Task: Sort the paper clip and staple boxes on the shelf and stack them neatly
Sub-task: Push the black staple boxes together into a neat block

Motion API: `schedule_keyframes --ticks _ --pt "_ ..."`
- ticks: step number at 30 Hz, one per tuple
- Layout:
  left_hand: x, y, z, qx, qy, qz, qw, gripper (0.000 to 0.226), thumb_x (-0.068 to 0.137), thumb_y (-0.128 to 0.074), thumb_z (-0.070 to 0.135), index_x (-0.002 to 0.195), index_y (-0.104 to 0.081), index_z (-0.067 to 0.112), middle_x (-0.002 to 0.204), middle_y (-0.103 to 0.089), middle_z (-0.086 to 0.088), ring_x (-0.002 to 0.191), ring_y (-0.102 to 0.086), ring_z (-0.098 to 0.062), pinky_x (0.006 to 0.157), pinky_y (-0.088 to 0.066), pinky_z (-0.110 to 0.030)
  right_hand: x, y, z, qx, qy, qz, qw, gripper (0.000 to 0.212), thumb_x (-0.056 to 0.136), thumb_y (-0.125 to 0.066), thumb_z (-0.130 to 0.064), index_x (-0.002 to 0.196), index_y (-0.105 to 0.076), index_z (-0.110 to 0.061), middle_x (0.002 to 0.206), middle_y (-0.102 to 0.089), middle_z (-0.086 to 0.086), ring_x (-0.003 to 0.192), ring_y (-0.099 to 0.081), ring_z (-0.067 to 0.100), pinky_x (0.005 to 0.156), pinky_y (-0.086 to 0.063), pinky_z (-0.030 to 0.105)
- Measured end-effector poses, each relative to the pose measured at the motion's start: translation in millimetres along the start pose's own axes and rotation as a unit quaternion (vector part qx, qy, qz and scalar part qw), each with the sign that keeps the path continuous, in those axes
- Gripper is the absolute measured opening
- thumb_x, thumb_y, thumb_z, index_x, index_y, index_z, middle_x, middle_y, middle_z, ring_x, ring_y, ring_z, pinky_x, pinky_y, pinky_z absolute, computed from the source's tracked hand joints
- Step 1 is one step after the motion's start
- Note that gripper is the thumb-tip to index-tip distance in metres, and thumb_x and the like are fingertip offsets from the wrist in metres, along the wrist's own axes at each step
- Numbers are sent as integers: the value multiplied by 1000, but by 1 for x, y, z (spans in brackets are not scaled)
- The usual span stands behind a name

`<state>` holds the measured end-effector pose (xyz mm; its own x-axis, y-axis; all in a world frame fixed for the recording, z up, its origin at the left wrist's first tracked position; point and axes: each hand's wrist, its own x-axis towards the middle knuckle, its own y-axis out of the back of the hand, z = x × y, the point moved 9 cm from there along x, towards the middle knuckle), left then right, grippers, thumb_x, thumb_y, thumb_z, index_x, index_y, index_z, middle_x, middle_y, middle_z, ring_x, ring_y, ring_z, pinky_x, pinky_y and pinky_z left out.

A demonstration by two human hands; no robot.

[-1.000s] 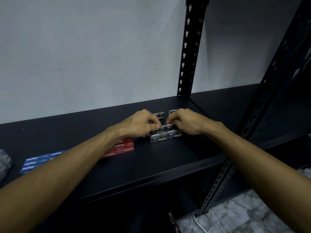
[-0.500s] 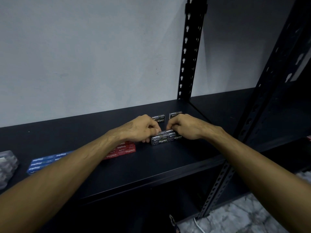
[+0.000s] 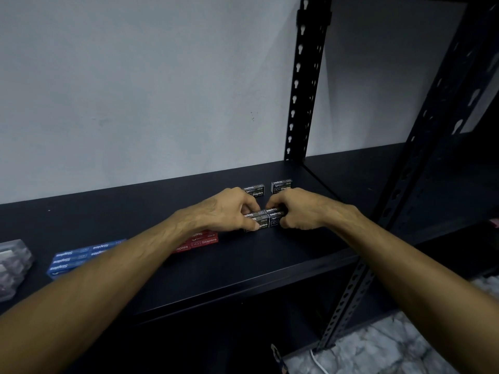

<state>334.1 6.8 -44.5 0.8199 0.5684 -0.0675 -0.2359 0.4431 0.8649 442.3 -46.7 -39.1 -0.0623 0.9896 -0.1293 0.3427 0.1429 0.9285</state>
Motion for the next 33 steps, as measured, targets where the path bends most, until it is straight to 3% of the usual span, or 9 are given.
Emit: schedule_keyframes --ticks 4,10,16,21,33 --pt "-1 0 2 14 -9 3 1000 20 81 -76 35 100 -72 33 76 -70 16 61 -60 9 52 -37 -7 1 -1 -1 -10 4 9 1000 30 81 -65 -12 103 -68 -31 76 -64 -10 55 -58 -2 45 -39 13" --pt "-1 0 0 11 -8 8 1000 18 81 -77 34 98 -71 35 74 -69 18 61 -59 12 51 -38 -4 -2 -1 -4 -10 9 6 1000 26 81 -65 -11 99 -67 -30 75 -63 -10 55 -56 -10 41 -36 9" --pt "-1 -1 0 20 -3 6 1000 17 81 -76 37 97 -70 37 75 -69 19 62 -59 12 51 -37 -6 -3 -1 -3 -43 -12 9 999 24 81 -67 -20 98 -62 -36 80 -61 -13 71 -59 3 56 -41 23" --pt "0 -1 1 23 -4 5 1000 16 81 -76 35 96 -71 36 68 -68 21 60 -61 10 56 -40 -11 -3 -1 -4 -25 -3 10 1000 22 84 -67 -15 101 -66 -29 79 -63 -11 66 -59 1 52 -39 16" --pt "-2 -3 3 1 -11 2 1000 16 84 -75 29 99 -71 28 58 -67 21 46 -61 2 46 -42 -9 -2 -2 -5 -28 9 12 999 20 84 -66 -14 93 -64 -31 76 -62 -11 65 -58 1 51 -37 15"
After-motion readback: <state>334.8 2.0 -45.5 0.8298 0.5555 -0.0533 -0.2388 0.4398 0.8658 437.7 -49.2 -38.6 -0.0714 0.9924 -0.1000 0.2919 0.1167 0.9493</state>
